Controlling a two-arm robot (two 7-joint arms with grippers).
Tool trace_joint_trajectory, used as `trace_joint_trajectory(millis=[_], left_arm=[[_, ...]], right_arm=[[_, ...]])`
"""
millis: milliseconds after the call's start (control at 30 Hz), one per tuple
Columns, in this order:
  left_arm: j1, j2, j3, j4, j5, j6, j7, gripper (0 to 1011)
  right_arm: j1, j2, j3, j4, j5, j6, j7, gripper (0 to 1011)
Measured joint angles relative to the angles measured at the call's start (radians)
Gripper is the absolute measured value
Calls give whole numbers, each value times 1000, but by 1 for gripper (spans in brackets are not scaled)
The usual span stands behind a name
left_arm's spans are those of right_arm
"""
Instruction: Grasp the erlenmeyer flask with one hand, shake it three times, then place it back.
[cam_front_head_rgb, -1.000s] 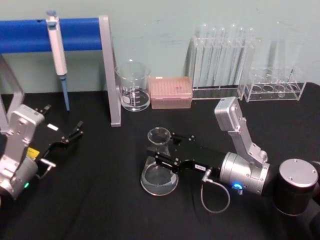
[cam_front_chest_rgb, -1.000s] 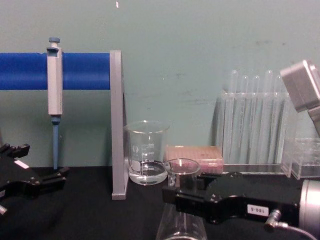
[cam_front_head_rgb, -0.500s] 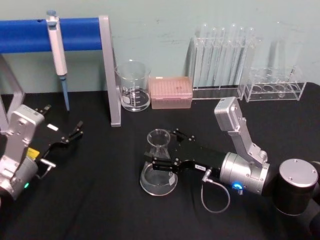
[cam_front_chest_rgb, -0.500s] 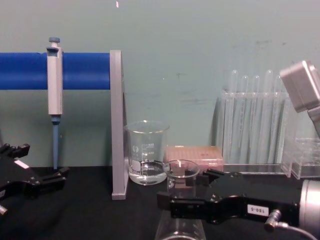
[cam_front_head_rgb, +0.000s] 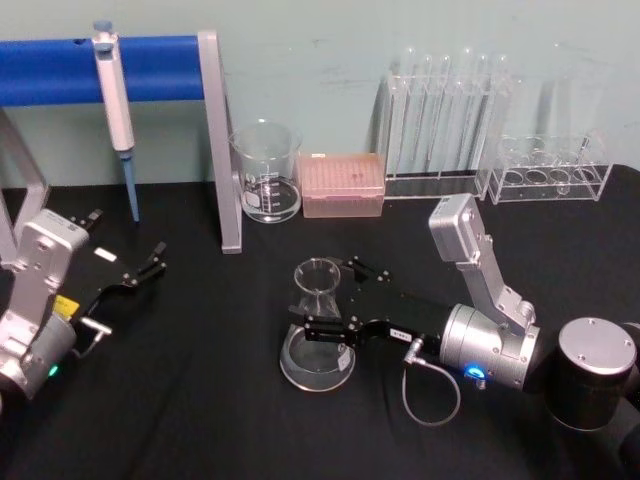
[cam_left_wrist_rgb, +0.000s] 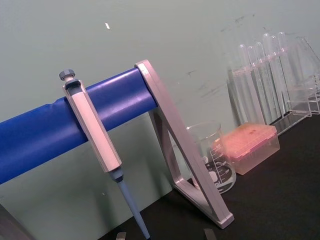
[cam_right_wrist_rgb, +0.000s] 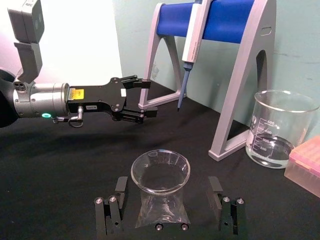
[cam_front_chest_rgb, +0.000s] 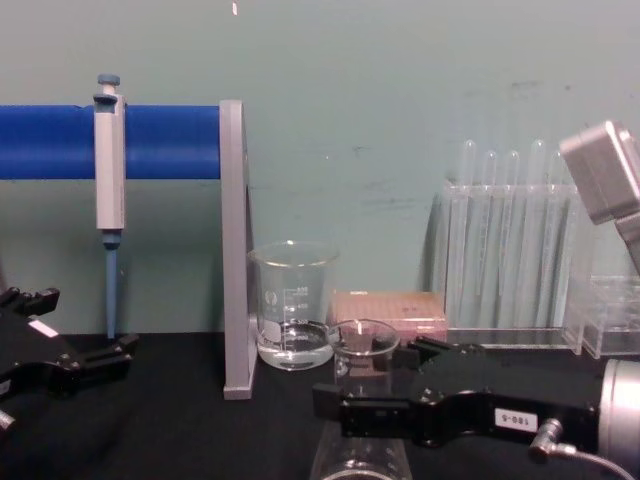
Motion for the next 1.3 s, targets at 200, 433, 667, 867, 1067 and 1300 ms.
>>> trace_joint_trajectory(millis=[200, 433, 667, 867, 1067, 1300], left_arm=[[0, 0, 0, 0, 0, 0, 0, 1001], [0, 0, 0, 0, 0, 0, 0, 1001], [0, 0, 0, 0, 0, 0, 0, 1001], [0, 0, 0, 0, 0, 0, 0, 1001], [0, 0, 0, 0, 0, 0, 0, 1001], [0, 0, 0, 0, 0, 0, 0, 1001]], right_arm=[[0, 0, 0, 0, 0, -1, 0, 1003], [0, 4, -3, -6, -1, 2, -2, 1002], [-4, 16, -7, -18, -2, 21, 0, 1003], [-23, 41, 2, -39, 12, 46, -3, 1003], [-45, 80, 10, -70, 31, 73, 7, 1002], [-83, 134, 27, -122, 59, 110, 1, 1003]])
